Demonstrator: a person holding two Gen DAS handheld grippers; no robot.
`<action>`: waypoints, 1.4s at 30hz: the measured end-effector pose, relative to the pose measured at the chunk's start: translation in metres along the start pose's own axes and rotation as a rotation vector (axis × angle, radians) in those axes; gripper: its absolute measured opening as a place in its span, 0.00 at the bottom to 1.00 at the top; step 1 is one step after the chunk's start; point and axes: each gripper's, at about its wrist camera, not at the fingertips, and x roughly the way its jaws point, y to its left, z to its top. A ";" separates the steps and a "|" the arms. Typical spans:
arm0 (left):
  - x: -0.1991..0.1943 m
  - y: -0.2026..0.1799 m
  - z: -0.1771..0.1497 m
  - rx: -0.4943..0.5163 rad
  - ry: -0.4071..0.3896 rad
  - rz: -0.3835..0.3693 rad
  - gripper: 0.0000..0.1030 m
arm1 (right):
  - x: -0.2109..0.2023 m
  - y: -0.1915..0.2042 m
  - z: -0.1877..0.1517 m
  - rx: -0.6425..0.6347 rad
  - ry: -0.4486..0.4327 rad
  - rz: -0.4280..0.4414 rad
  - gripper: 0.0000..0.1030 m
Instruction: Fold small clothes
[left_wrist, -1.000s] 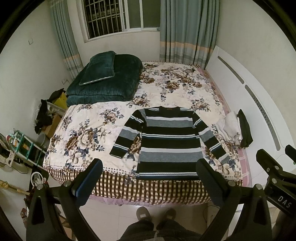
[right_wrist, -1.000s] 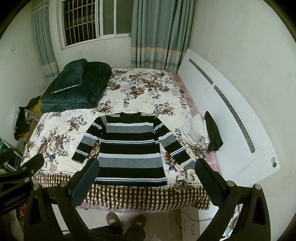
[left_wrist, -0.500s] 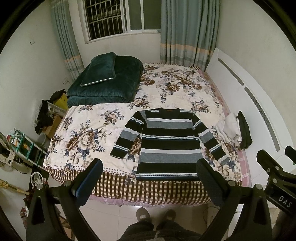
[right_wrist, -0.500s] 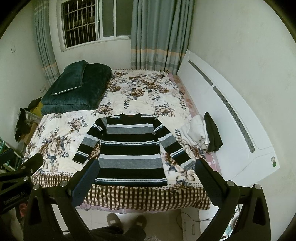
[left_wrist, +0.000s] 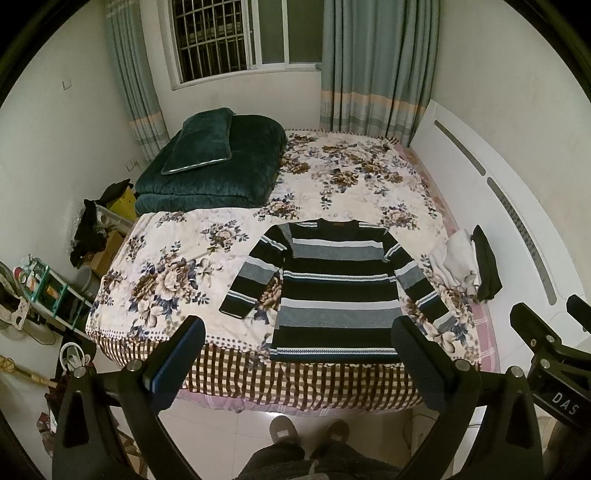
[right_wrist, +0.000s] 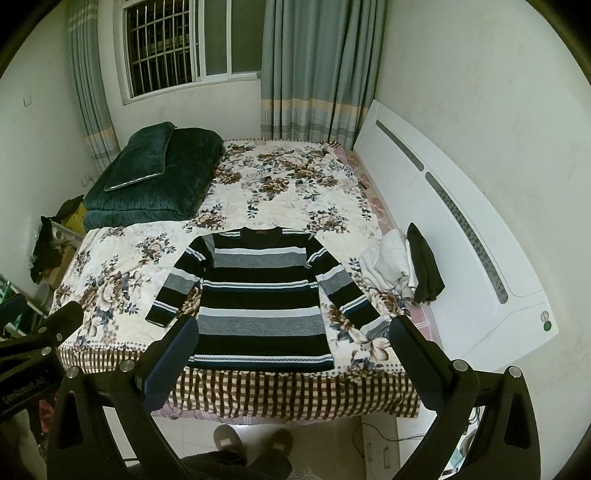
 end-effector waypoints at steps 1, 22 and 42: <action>-0.001 0.000 0.000 0.000 0.000 0.001 1.00 | 0.000 0.000 0.000 0.001 0.000 0.000 1.00; -0.004 0.002 -0.001 -0.003 -0.009 -0.002 1.00 | 0.000 0.001 0.000 0.002 -0.004 0.004 1.00; 0.137 0.007 0.032 0.059 -0.054 0.064 1.00 | 0.145 -0.080 0.005 0.336 0.111 -0.146 1.00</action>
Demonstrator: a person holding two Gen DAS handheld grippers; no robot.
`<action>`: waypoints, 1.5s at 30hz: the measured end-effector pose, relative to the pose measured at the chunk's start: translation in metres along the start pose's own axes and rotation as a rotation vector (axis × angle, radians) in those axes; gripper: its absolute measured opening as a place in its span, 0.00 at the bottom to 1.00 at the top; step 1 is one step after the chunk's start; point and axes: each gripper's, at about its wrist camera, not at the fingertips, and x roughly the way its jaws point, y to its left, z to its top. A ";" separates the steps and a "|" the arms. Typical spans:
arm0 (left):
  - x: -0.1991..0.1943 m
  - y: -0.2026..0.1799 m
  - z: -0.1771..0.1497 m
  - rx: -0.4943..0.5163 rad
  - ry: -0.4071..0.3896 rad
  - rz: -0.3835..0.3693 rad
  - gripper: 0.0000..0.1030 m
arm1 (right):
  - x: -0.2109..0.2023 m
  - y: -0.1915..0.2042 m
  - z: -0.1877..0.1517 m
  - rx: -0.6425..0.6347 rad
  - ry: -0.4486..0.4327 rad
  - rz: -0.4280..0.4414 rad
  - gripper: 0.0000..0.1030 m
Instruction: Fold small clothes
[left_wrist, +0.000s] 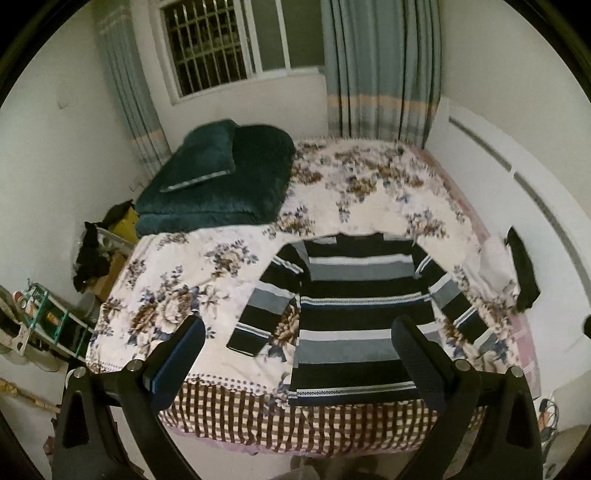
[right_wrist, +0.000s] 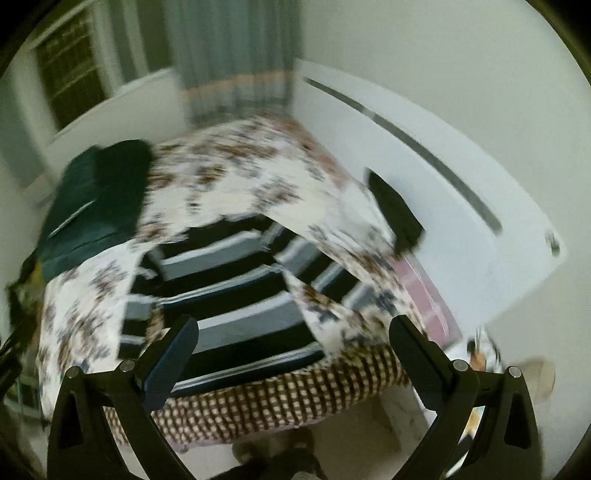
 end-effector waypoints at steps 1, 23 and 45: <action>0.022 -0.005 0.003 0.008 0.024 0.003 1.00 | 0.023 -0.015 0.000 0.040 0.018 -0.020 1.00; 0.410 -0.097 -0.079 -0.049 0.457 0.213 1.00 | 0.594 -0.279 -0.092 0.850 0.430 -0.035 0.92; 0.492 0.025 -0.092 -0.212 0.437 0.099 1.00 | 0.555 -0.221 0.043 0.715 0.142 -0.204 0.15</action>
